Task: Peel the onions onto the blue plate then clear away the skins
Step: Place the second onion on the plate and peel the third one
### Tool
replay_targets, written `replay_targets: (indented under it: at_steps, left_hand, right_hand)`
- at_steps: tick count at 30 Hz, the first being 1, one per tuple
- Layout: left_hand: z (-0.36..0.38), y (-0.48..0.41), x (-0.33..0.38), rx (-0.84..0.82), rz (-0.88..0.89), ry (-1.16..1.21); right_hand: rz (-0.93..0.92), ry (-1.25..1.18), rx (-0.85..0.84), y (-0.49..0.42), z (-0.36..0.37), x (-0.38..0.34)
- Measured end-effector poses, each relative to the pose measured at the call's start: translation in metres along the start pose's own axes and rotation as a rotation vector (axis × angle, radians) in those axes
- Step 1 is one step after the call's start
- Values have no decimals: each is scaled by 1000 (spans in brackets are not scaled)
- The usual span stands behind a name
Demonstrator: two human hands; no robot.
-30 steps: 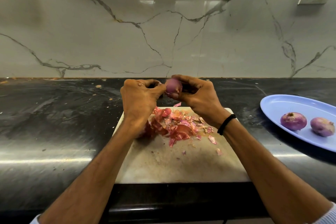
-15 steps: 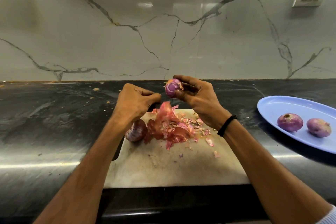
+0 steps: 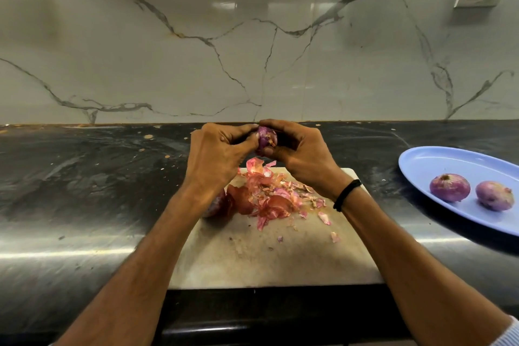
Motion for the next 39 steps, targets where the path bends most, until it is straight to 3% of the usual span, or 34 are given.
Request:
replay_targets:
  at_steps: [13, 18, 23, 26, 30, 33, 36, 39]
  left_hand:
    - [-6, 8, 2, 203, 41, -170]
    - [-14, 4, -5, 211, -86, -78]
    - [-18, -1, -35, 221, -353, 110]
    - [-19, -1, -41, 169, -400, -12]
    - [-8, 3, -48, -75, -452, -169]
    - [-1, 2, -42, -116, -368, -243]
    - [1, -1, -29, -46, -254, -105]
    - [2, -3, -20, -1, -251, 157]
  right_hand:
    - [-17, 22, -18, 0, 8, 1]
    - [-8, -44, -27, 3, 10, -3]
    - [31, -153, -17, 2, 7, -5]
    - [80, -259, 4, 1, -1, -3]
    - [123, -342, 24, -1, -9, 3]
    - [172, -426, 19, -2, -9, 10]
    - [234, -528, 1, -1, -6, 15]
    - [267, -580, 1, -1, -6, 19]
Point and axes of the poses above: each hand's wrist, its own y-axis away from the middle knuckle, its own z-axis out of the palm, x = y × z, the point moved 8 cm from there along -y, towards the middle knuckle, and after that the axes turned 4 degrees about x, right-handed, at the moved point
